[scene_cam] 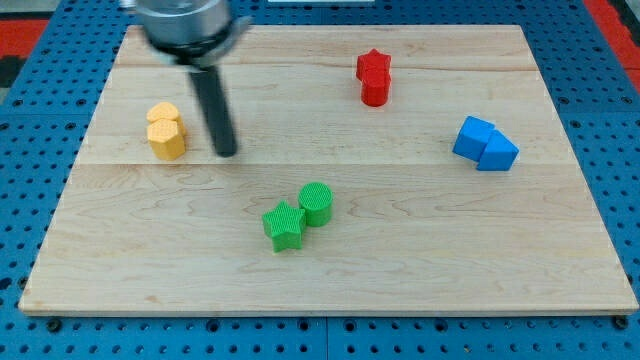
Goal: Push the green circle into the yellow blocks
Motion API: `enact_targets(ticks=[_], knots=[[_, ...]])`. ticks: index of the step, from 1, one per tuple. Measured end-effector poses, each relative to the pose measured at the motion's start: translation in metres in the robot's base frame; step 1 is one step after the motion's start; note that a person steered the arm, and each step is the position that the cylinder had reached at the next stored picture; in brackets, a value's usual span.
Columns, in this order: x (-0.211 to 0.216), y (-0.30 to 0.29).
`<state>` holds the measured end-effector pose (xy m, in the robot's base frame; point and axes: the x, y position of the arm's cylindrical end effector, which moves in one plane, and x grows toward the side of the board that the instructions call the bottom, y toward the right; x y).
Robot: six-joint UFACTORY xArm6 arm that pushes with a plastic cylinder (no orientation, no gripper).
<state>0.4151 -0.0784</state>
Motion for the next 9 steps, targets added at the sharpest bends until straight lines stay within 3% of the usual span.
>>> enact_targets(ticks=[1,2,3,5,7,8,9], knots=[[0.014,0.079],[0.081,0.128],[0.109,0.103],[0.091,0.049],[0.039,0.001],[0.010,-0.011],[0.007,0.012]])
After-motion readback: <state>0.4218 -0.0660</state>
